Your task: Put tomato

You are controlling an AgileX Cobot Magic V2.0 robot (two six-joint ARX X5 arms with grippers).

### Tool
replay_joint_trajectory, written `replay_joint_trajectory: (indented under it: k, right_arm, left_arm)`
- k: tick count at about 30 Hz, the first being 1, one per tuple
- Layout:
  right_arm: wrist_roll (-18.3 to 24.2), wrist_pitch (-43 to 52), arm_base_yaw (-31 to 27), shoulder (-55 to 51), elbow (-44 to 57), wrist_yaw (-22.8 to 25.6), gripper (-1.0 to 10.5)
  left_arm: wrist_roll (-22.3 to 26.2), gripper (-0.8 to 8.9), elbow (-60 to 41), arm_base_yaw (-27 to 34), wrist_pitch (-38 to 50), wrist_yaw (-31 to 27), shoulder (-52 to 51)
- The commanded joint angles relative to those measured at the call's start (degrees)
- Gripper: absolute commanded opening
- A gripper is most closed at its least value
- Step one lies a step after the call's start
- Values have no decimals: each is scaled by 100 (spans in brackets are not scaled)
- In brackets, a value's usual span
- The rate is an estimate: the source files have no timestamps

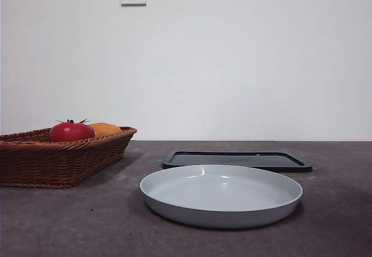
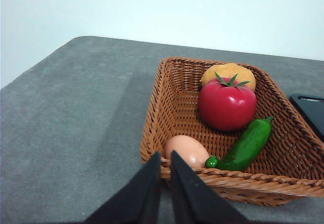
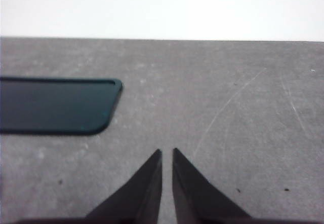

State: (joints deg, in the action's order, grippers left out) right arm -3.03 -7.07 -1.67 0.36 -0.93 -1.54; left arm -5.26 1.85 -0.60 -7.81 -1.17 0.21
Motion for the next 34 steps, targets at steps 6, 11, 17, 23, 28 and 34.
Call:
replay_joint_trajectory:
  k: [6,11,17,23,28,34]
  right_arm:
    - [-916,94,2,-11,-225,-7,11]
    - [-1349,-79,2,33,-675,-13,11]
    - [-1659,-682,4,584,-1532,-225,11]
    - [-1672,-1025,4,1467,-2358,-964,11]
    - [-1639,-1438,22,2260,-3032,-1692,11]
    - [-1355,-2028,245,3222,-3786,-2216,11]
  left_arm:
    - [0,18,118,0,61,4,11]
    - [-48,18,562,0,63,-229,142]
    - [-310,18,1316,0,155,-345,717]
    - [-348,18,2365,-44,-376,-299,1604]
    - [-345,18,3307,-111,-990,136,2409]
    - [-402,18,4286,-240,-1626,745,3425]
